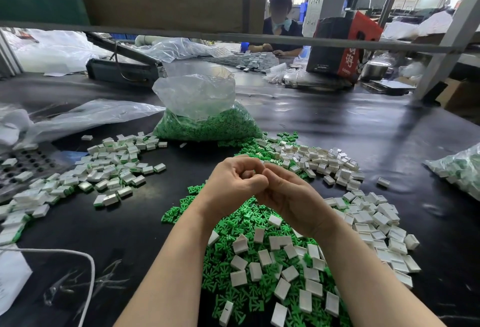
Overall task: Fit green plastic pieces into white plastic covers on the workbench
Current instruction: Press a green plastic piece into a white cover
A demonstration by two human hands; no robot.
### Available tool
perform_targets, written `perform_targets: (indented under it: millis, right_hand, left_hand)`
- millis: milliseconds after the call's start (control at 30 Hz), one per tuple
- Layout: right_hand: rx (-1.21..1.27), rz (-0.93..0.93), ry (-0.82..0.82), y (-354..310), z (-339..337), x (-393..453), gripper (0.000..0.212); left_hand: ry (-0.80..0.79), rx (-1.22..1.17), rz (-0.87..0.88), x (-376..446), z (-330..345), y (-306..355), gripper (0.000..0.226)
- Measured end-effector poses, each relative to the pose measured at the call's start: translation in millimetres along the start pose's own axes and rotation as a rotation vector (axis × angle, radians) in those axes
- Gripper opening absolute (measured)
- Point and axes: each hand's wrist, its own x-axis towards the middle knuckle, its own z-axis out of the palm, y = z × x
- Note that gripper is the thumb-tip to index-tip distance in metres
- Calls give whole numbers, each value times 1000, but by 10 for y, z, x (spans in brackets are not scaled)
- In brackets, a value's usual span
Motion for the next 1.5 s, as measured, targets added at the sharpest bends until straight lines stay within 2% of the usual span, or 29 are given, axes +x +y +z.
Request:
perform_targets:
  millis: [500, 633, 767, 867, 1267, 1500]
  right_hand:
    - [-11, -6, 2, 0, 45, 0, 39]
    - [-4, -30, 28, 19, 108, 9, 47]
    - [-18, -7, 52, 15, 100, 3, 44]
    - [11, 21, 69, 10, 48, 7, 52]
    - [101, 74, 12, -49, 27, -12, 34]
    - [136, 66, -47, -84, 50, -3, 41]
  left_hand:
    - [-13, 12, 23, 11, -10, -47, 13]
    - [-23, -14, 24, 31, -13, -83, 14]
    - [-16, -61, 16, 29, -3, -94, 14]
    - [-38, -118, 1, 22, -1, -68, 17]
    - [-73, -256, 2, 12, -54, -81, 15]
    - [-83, -254, 8, 17, -101, -95, 14]
